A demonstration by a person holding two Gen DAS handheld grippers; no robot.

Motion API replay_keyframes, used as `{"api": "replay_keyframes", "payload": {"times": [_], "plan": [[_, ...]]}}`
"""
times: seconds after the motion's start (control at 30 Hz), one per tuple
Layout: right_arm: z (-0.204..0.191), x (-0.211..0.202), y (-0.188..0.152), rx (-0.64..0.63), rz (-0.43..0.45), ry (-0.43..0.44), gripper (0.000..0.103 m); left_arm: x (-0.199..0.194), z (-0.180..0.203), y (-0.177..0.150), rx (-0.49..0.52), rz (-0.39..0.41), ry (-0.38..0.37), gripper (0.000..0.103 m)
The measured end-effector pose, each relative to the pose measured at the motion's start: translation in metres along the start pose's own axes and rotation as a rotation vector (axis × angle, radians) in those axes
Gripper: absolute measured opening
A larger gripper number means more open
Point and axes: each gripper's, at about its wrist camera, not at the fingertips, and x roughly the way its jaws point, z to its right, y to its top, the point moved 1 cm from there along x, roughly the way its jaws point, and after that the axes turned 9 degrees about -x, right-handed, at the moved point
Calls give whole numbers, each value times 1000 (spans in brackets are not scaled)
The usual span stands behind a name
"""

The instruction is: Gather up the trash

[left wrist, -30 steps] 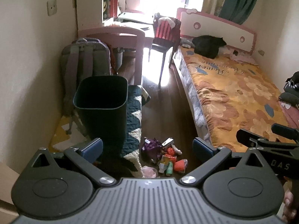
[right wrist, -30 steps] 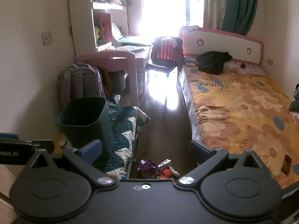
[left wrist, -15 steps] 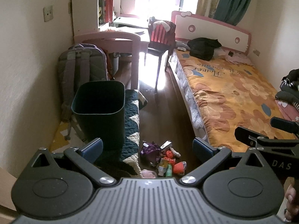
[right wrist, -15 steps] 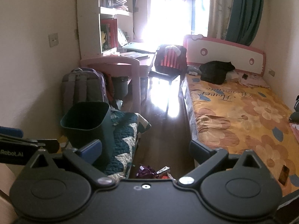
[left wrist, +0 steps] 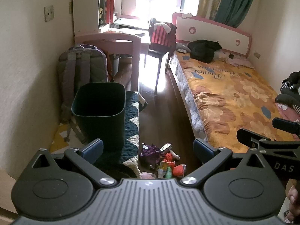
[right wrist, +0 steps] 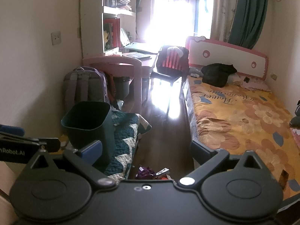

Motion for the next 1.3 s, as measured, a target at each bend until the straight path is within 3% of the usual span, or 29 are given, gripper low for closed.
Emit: {"api": "replay_keyframes", "payload": {"times": [0.9,1.3], "plan": [[8,8,13,-23,7,-6,101,8,4,11,-10,10,-20,103],[42,47,20,-7,-23,26,101,56,42,31,-9,-26,-7,103]]}}
